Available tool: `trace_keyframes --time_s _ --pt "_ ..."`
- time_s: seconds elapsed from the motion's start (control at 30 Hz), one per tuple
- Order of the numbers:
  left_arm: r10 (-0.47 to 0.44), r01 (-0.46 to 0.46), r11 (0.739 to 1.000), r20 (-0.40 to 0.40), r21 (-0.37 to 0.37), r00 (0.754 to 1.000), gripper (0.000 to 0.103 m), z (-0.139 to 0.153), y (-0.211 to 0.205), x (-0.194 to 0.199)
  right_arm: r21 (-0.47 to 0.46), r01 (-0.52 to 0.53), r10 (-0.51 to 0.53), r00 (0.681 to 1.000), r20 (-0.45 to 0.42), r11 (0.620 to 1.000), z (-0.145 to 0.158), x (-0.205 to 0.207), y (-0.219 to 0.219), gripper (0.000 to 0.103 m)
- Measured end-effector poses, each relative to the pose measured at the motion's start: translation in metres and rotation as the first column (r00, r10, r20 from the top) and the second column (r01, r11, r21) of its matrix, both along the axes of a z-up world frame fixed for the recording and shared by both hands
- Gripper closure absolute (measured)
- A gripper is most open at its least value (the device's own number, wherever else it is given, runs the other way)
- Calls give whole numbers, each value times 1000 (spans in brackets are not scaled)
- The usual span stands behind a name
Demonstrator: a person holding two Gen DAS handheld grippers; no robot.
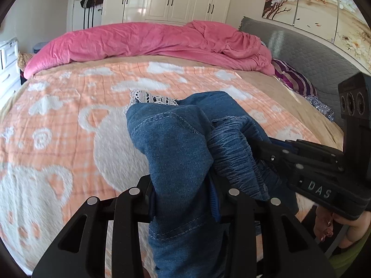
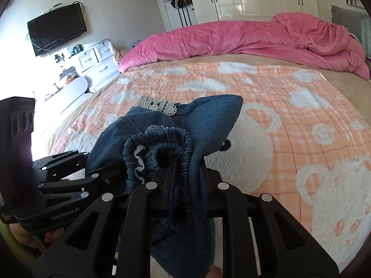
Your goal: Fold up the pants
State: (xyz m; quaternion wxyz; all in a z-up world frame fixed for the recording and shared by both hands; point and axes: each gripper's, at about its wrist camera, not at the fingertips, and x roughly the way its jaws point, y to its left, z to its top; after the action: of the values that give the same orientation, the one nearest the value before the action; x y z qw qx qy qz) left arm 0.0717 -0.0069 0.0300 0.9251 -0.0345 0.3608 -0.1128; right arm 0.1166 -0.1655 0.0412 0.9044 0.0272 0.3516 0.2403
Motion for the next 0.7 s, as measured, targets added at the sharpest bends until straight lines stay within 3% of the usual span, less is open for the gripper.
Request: trace_keyframes --time_s 0.3,0.7 --pt "5 -6 1000 32 23 999 70 24 -1 38 22 23 -24 999 25 999 14 34 0 92" --pt "45 -45 999 10 23 999 70 3 11 81 13 20 -20 1000 13 1000 1 79 10 92"
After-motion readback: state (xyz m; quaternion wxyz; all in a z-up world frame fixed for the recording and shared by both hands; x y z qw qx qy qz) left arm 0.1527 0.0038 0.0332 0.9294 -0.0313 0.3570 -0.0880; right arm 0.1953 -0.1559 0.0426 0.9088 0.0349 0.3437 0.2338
